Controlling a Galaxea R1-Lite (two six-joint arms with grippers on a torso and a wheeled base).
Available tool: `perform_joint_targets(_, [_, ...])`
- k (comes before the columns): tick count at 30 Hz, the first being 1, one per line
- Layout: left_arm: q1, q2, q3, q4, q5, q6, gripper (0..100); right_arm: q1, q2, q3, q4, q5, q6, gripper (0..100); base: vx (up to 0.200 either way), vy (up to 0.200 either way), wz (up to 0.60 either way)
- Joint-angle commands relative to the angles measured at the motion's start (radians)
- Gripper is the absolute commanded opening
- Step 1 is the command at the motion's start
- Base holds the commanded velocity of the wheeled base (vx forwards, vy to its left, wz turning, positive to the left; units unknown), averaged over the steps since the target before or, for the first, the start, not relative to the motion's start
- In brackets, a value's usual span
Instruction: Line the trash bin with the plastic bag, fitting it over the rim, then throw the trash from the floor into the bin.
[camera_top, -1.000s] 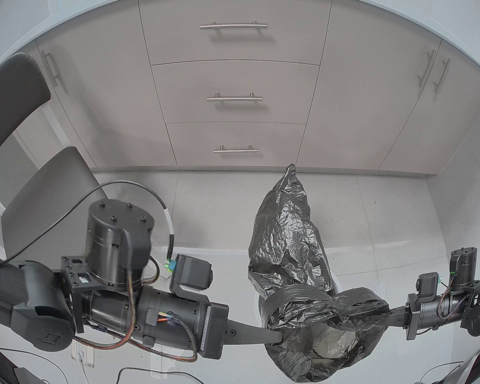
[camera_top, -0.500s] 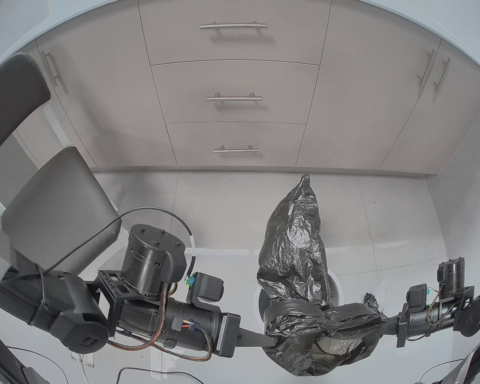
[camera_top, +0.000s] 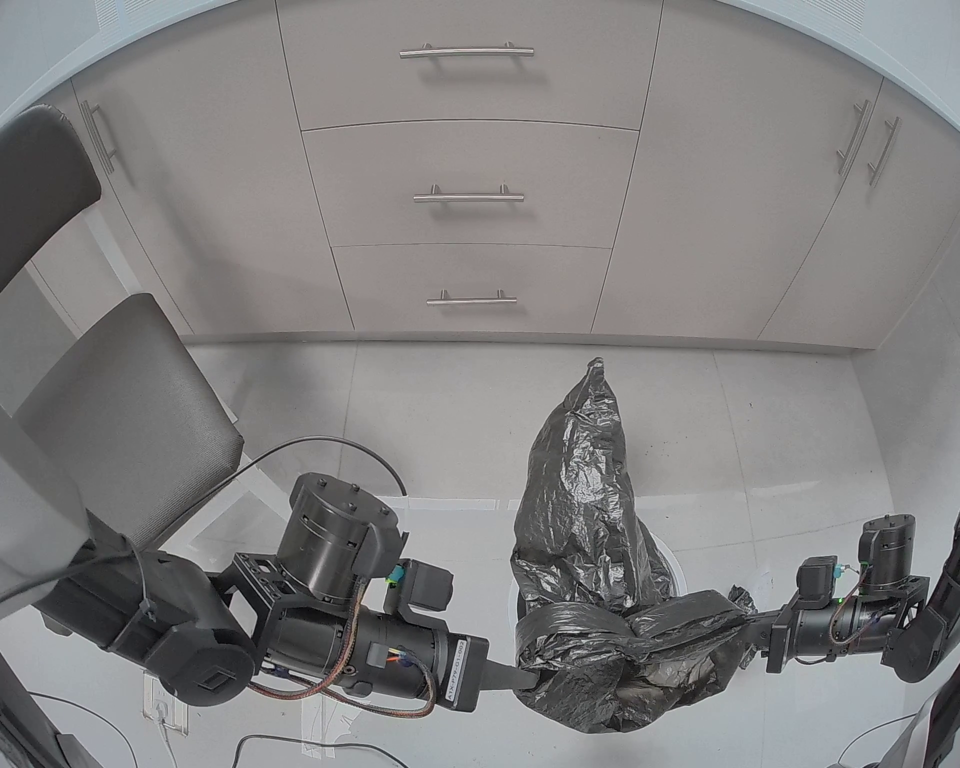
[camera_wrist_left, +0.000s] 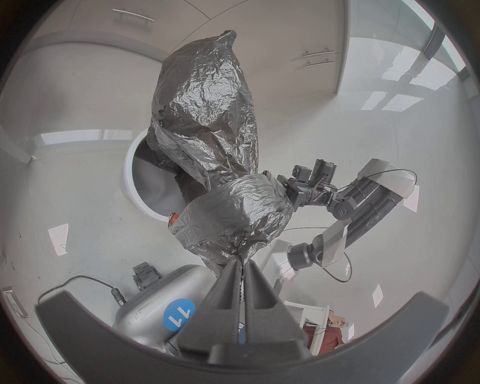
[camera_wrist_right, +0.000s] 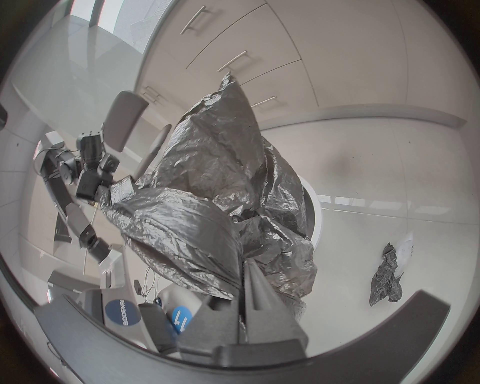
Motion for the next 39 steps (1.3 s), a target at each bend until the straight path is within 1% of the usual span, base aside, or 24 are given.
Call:
perform_joint_targets(1, [0.022,0.058,-0.003,-0.001,0.010,0.033,0,0.078,0.157,0.018,-0.137,-0.104,0.078,0,0.000,0.000,0.00])
perform_joint_targets(2, [0.025,0.060,-0.003,-0.001,0.010,0.037,0,0.085,0.169,0.018,-0.155,-0.115,0.084,0,0.000,0.000,0.00])
perform_joint_targets(4, [0.034,0.069,-0.002,-0.001,0.010,0.053,0,0.127,0.226,0.018,-0.246,-0.158,0.107,0,0.000,0.000,0.00])
perform_joint_targets(5, [0.034,0.069,-0.002,-0.001,0.010,0.053,0,0.127,0.226,0.018,-0.246,-0.158,0.107,0,0.000,0.000,0.00])
perform_joint_targets(6, [0.041,0.071,0.003,0.001,0.010,0.054,0,0.168,0.263,0.018,-0.313,-0.179,0.138,0,0.000,0.000,0.00])
perform_joint_targets(8, [0.042,0.071,0.003,0.001,0.010,0.054,0,0.179,0.270,0.018,-0.329,-0.184,0.147,0,0.000,0.000,0.00])
perform_joint_targets(9, [0.050,0.078,0.003,0.001,0.012,0.054,0,0.214,0.299,0.018,-0.375,-0.208,0.176,0,0.000,0.000,0.00])
perform_joint_targets(12, [0.065,0.095,0.003,0.001,0.012,0.071,0,0.242,0.338,0.018,-0.375,-0.253,0.185,0,0.000,0.000,0.00])
perform_joint_targets(13, [0.067,0.097,0.003,0.001,0.012,0.074,0,0.243,0.339,0.018,-0.375,-0.254,0.185,0,0.000,0.000,0.00])
perform_joint_targets(15, [0.084,0.112,0.007,0.002,0.010,0.129,0,0.257,0.353,0.019,-0.375,-0.279,0.187,0,0.000,0.000,0.00])
perform_joint_targets(16, [0.085,0.120,0.015,0.001,0.010,0.154,0,0.257,0.356,0.019,-0.375,-0.285,0.187,0,0.000,0.000,0.00])
perform_joint_targets(20, [0.085,0.141,0.023,0.001,0.010,0.186,0,0.251,0.353,0.019,-0.375,-0.300,0.187,0,0.000,0.000,0.00])
perform_joint_targets(27, [0.080,0.195,0.007,-0.004,0.009,0.197,0,0.202,0.359,0.021,-0.375,-0.306,0.178,0,0.000,0.000,0.00])
perform_joint_targets(30, [0.080,0.232,0.009,-0.045,0.010,0.218,0,0.184,0.365,0.021,-0.375,-0.308,0.176,0,0.000,0.000,0.00])
perform_joint_targets(34, [0.084,0.261,0.020,-0.093,0.010,0.211,0,0.182,0.364,0.021,-0.375,-0.323,0.176,0,0.000,0.000,0.00])
perform_joint_targets(39, [0.084,0.253,0.021,-0.094,0.009,0.206,0,0.184,0.361,0.021,-0.375,-0.329,0.175,0,0.000,0.000,0.00])
